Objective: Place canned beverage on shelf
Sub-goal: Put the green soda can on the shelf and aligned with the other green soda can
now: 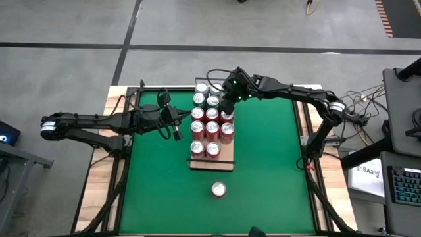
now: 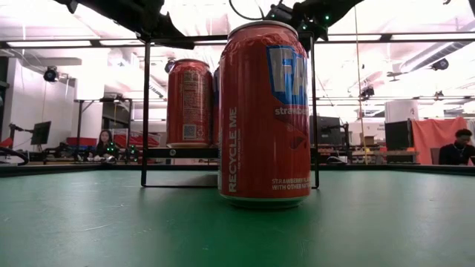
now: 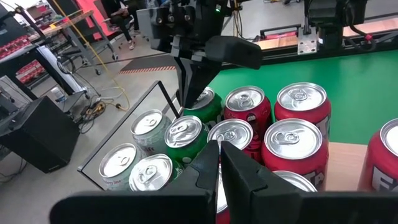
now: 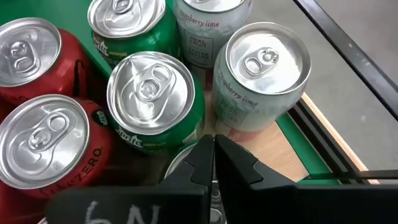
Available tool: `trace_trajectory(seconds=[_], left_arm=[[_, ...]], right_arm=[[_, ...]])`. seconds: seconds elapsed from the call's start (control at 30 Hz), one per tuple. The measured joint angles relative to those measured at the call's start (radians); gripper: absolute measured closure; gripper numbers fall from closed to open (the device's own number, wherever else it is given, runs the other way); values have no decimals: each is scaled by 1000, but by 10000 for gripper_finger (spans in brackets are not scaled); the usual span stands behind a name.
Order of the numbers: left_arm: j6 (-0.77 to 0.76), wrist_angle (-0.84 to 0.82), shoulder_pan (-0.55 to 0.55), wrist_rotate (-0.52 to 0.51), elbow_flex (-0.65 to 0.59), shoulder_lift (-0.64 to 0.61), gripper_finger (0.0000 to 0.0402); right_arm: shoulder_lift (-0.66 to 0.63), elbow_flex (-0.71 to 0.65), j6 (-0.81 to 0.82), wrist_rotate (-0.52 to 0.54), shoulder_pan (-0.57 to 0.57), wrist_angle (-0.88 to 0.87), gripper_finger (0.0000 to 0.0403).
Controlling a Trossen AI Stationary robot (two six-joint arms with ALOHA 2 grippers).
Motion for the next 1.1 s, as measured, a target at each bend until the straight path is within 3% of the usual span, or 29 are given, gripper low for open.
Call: trace_trajectory(seconds=[0.43, 0.8, 1.1], left_arm=[[0, 0, 0, 0, 0, 0, 401], [0, 0, 0, 0, 0, 0, 401], [0, -1, 0, 0, 0, 0, 401]], right_arm=[[-1, 0, 52, 110, 0, -6, 394], [-20, -1, 84, 117, 0, -5, 394], [-63, -1, 72, 209, -23, -29, 394]])
